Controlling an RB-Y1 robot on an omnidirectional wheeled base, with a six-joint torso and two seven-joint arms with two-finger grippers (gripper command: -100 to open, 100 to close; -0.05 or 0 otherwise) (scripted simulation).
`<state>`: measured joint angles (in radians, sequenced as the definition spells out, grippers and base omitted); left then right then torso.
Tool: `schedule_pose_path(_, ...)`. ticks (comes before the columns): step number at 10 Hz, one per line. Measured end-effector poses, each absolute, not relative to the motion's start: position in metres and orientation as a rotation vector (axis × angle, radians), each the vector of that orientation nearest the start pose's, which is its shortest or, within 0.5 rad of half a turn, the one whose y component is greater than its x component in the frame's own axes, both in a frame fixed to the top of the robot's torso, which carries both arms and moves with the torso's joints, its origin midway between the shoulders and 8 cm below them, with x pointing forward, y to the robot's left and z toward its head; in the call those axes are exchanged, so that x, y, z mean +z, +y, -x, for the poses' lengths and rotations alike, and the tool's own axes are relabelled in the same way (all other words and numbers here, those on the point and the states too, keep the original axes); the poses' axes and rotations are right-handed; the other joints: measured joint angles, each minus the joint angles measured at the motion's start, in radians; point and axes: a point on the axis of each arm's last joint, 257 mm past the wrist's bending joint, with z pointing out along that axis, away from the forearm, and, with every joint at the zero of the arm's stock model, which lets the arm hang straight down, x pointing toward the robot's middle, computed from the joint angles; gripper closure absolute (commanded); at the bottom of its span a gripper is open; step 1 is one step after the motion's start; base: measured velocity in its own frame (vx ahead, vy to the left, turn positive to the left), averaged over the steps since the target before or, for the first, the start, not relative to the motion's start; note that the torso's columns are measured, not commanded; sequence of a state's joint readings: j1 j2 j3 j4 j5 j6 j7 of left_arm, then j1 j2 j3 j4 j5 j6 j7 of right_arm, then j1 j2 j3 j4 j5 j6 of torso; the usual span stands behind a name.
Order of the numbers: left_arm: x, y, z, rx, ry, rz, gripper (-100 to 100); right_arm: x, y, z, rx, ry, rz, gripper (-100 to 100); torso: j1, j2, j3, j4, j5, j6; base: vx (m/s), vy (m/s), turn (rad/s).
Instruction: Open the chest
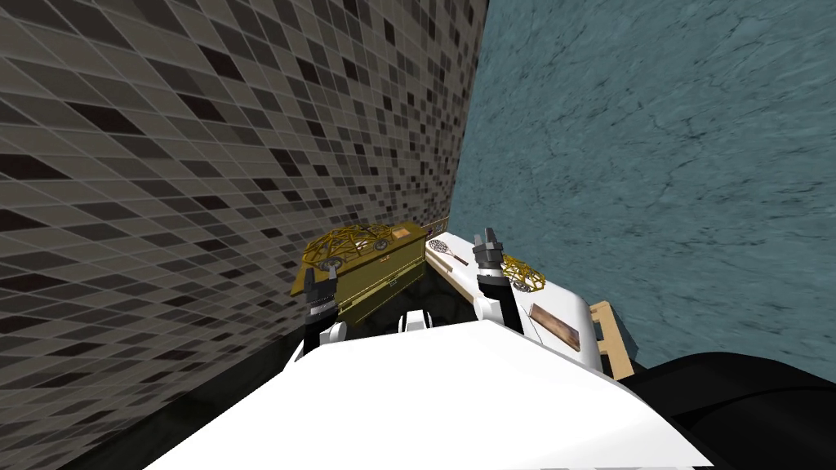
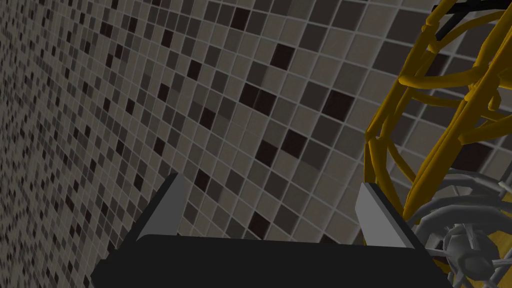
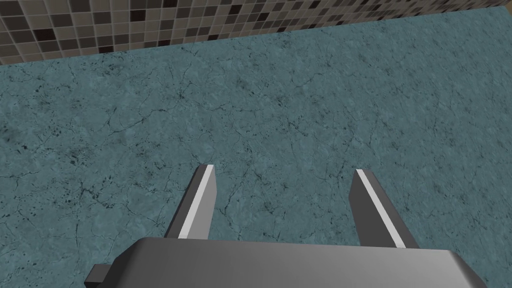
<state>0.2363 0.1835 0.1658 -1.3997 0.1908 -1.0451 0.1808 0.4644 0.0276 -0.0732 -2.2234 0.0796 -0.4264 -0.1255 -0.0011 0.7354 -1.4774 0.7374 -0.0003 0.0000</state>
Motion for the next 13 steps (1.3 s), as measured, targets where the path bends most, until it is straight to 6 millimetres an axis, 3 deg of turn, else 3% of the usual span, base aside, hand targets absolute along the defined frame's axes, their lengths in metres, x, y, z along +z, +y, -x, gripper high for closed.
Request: schedule_pose_path(13,-0.229,0.445,-0.363,-1.183,0.575,0.932,-100,-0.004,-0.301,-0.366,1.281,0.657,-0.756,0,0.002,0.003,0.002,0.001,0.001,0.0,0.093,-0.054,0.005)
